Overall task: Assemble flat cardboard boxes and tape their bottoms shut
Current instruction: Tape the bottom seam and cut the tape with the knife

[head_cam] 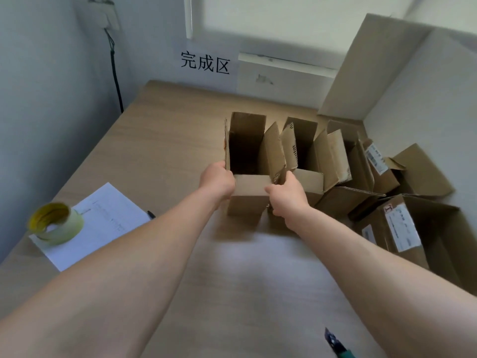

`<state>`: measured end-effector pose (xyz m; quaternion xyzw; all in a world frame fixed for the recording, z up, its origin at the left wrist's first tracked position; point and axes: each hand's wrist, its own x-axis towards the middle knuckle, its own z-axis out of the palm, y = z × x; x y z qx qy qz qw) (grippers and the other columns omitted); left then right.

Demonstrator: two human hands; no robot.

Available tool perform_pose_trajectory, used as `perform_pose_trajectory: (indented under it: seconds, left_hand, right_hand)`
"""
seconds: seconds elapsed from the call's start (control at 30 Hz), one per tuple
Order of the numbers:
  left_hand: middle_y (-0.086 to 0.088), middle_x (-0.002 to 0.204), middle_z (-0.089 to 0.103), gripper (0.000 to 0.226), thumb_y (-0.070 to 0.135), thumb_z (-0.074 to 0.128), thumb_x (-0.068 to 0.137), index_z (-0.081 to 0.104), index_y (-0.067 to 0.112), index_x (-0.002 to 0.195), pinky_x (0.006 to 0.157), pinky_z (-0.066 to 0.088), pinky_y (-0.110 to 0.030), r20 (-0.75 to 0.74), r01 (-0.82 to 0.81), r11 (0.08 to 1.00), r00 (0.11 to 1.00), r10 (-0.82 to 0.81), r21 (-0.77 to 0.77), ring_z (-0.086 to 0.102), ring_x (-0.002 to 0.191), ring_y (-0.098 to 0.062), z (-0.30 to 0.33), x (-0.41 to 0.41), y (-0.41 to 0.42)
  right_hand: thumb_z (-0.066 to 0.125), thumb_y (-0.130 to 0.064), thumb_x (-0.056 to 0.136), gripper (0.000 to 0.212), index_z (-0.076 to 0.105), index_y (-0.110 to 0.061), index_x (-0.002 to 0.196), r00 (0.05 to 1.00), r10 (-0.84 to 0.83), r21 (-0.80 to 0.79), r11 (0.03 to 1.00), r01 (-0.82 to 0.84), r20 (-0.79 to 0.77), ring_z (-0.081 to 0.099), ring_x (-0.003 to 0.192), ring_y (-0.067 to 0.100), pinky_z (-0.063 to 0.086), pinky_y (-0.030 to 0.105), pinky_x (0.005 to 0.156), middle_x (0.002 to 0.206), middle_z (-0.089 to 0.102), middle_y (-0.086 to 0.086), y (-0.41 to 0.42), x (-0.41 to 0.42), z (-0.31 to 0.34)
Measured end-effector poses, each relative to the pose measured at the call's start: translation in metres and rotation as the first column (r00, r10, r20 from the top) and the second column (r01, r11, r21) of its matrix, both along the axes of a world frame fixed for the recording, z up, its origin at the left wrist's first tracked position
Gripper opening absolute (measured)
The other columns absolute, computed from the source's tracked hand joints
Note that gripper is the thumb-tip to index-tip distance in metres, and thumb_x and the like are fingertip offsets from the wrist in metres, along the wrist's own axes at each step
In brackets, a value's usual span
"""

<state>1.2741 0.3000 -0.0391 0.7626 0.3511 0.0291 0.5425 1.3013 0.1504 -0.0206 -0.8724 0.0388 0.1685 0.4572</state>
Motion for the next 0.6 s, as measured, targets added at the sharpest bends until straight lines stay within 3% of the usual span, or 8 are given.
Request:
perform_pose_trajectory:
  seconds: [0.07, 0.23, 0.3, 0.4, 0.43, 0.5, 0.53, 0.6]
  left_hand:
    - [-0.004, 0.128, 0.057, 0.039, 0.017, 0.044, 0.097, 0.054, 0.019, 0.135, 0.082, 0.059, -0.044, 0.038, 0.004, 1.000, 0.999, -0.004, 0.012, 0.064, 0.096, -0.029, -0.005, 0.013, 0.001]
    - [0.008, 0.103, 0.059, 0.033, 0.022, 0.045, 0.100, 0.059, 0.027, 0.130, 0.074, 0.061, -0.039, 0.182, 0.050, 0.994, 0.983, -0.032, -0.093, 0.059, 0.085, -0.016, -0.014, 0.027, 0.004]
    - [0.018, 0.094, 0.055, 0.032, 0.025, 0.045, 0.101, 0.058, 0.032, 0.129, 0.065, 0.060, -0.031, 0.210, 0.075, 0.988, 0.977, -0.045, -0.136, 0.058, 0.085, -0.014, -0.013, 0.027, 0.004]
    - [0.015, 0.115, 0.056, 0.036, 0.038, 0.042, 0.102, 0.053, 0.026, 0.135, 0.076, 0.058, -0.035, 0.222, 0.098, 0.972, 0.974, -0.049, -0.212, 0.059, 0.103, -0.024, -0.014, 0.018, 0.004]
    - [0.012, 0.113, 0.057, 0.031, 0.043, 0.040, 0.102, 0.059, 0.029, 0.122, 0.081, 0.056, -0.040, 0.224, 0.094, 0.973, 0.974, -0.045, -0.212, 0.058, 0.107, -0.029, -0.015, 0.011, 0.003]
    - [0.005, 0.090, 0.060, 0.030, 0.045, 0.037, 0.102, 0.057, 0.032, 0.085, 0.085, 0.052, -0.042, 0.231, 0.080, 0.991, 0.972, -0.055, -0.103, 0.058, 0.102, -0.037, -0.019, -0.011, 0.000]
    - [-0.002, 0.088, 0.062, 0.033, 0.044, 0.037, 0.102, 0.059, 0.028, 0.084, 0.084, 0.049, -0.039, 0.220, 0.085, 0.996, 0.972, -0.078, -0.019, 0.059, 0.100, -0.037, -0.024, -0.023, -0.002]
    - [-0.004, 0.102, 0.068, 0.035, 0.042, 0.040, 0.102, 0.067, 0.021, 0.104, 0.086, 0.046, -0.035, 0.177, 0.101, 0.987, 0.976, -0.123, 0.128, 0.059, 0.107, -0.031, -0.030, -0.053, -0.010]
  right_hand:
    - [0.058, -0.013, 0.095, 0.074, 0.018, -0.026, 0.156, 0.998, 0.049, 0.007, 0.999, -0.050, 0.031, 0.042, 0.137, 0.027, 0.042, 0.043, 0.109, 0.154, 0.038, 0.004, -0.004, -0.001, -0.006]
    - [0.057, -0.012, 0.096, 0.070, 0.023, -0.028, 0.155, 0.988, 0.148, 0.004, 0.989, -0.149, 0.037, 0.039, 0.140, 0.021, 0.043, 0.034, 0.104, 0.155, 0.038, 0.001, -0.011, -0.003, -0.017]
    - [0.057, -0.014, 0.095, 0.070, 0.023, -0.028, 0.155, 0.986, 0.160, -0.020, 0.987, -0.159, 0.046, 0.040, 0.138, 0.019, 0.044, 0.022, 0.090, 0.156, 0.036, 0.001, -0.013, -0.005, -0.018]
    - [0.057, -0.014, 0.095, 0.069, 0.026, -0.028, 0.155, 0.982, 0.175, -0.031, 0.984, -0.174, 0.073, 0.055, 0.108, 0.005, 0.038, 0.007, 0.062, 0.153, 0.041, -0.001, -0.016, -0.008, -0.019]
    - [0.056, -0.014, 0.095, 0.067, 0.027, -0.028, 0.154, 0.980, 0.180, -0.033, 0.984, -0.178, 0.083, 0.057, 0.098, 0.004, 0.040, 0.007, 0.062, 0.151, 0.044, -0.001, -0.017, -0.011, -0.017]
    - [0.056, -0.015, 0.095, 0.062, 0.033, -0.024, 0.152, 0.975, 0.200, -0.045, 0.979, -0.197, 0.095, 0.057, 0.113, 0.009, 0.044, 0.015, 0.088, 0.149, 0.046, 0.000, -0.020, -0.020, -0.015]
    - [0.056, -0.015, 0.095, 0.059, 0.037, -0.022, 0.151, 0.972, 0.217, -0.053, 0.976, -0.213, 0.088, 0.051, 0.126, 0.014, 0.042, 0.023, 0.099, 0.149, 0.047, 0.001, -0.021, -0.026, -0.015]
    - [0.057, -0.017, 0.095, 0.055, 0.043, -0.019, 0.147, 0.964, 0.259, -0.070, 0.965, -0.254, 0.065, 0.045, 0.135, 0.017, 0.038, 0.031, 0.108, 0.147, 0.049, 0.000, -0.022, -0.039, -0.015]
